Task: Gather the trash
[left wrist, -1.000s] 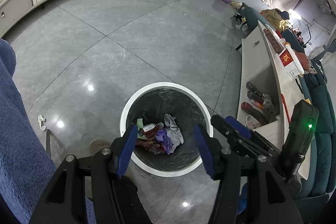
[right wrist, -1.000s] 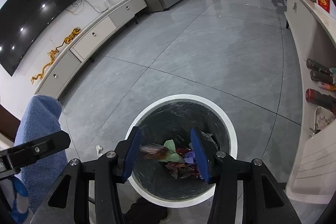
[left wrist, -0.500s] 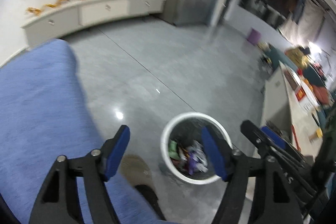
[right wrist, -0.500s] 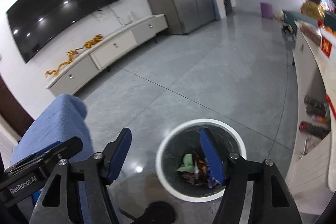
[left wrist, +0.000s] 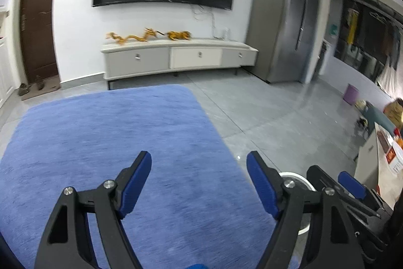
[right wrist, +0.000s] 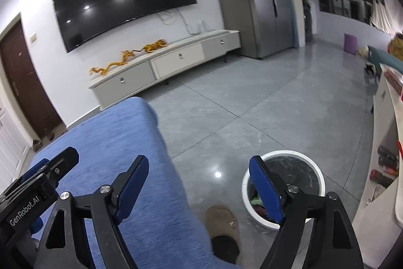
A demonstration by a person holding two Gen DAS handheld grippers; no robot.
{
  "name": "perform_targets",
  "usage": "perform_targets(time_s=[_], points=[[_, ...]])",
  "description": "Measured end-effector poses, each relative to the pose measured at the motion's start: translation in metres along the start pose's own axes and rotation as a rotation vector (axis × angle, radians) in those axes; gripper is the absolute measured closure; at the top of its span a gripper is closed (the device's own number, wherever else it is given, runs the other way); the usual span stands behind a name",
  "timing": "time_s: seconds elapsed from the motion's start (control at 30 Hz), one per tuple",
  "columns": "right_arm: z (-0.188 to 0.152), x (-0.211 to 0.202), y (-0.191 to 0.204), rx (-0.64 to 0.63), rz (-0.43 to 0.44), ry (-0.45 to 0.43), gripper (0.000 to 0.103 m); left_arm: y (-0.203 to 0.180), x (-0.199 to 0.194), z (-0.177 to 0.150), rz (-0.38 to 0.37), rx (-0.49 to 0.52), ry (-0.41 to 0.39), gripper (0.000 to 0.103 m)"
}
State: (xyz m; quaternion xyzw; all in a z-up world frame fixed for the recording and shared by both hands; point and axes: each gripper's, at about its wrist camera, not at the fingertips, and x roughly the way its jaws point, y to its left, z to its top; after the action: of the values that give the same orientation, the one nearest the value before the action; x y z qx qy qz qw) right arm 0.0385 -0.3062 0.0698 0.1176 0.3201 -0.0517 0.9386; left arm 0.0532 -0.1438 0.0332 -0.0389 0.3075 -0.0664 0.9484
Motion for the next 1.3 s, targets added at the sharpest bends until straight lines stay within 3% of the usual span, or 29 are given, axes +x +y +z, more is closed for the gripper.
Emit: perform_targets(time_s=[0.2, 0.27, 0.5, 0.63, 1.3], points=[[-0.006, -0.015, 0.032, -0.048, -0.022, -0.054, 0.003, 0.040, -0.037, -0.008, 0.074, -0.031, -0.066, 0.026], [-0.009, -0.020, 0.040, -0.058, -0.031, -0.069, 0.000, 0.043, -0.047, -0.014, 0.091, -0.036, -0.076, 0.021], [-0.018, -0.044, 0.058, -0.092, -0.038, -0.129, 0.000, 0.061, -0.084, -0.021, 0.164, -0.047, -0.139, 0.015], [-0.018, -0.059, 0.059, -0.093, -0.055, -0.170, 0.000, 0.060, -0.106, -0.026, 0.179, -0.043, -0.189, 0.000], [-0.021, -0.104, 0.055, -0.095, -0.095, -0.289, 0.000, 0.064, -0.154, -0.026, 0.227, -0.046, -0.295, 0.000]])
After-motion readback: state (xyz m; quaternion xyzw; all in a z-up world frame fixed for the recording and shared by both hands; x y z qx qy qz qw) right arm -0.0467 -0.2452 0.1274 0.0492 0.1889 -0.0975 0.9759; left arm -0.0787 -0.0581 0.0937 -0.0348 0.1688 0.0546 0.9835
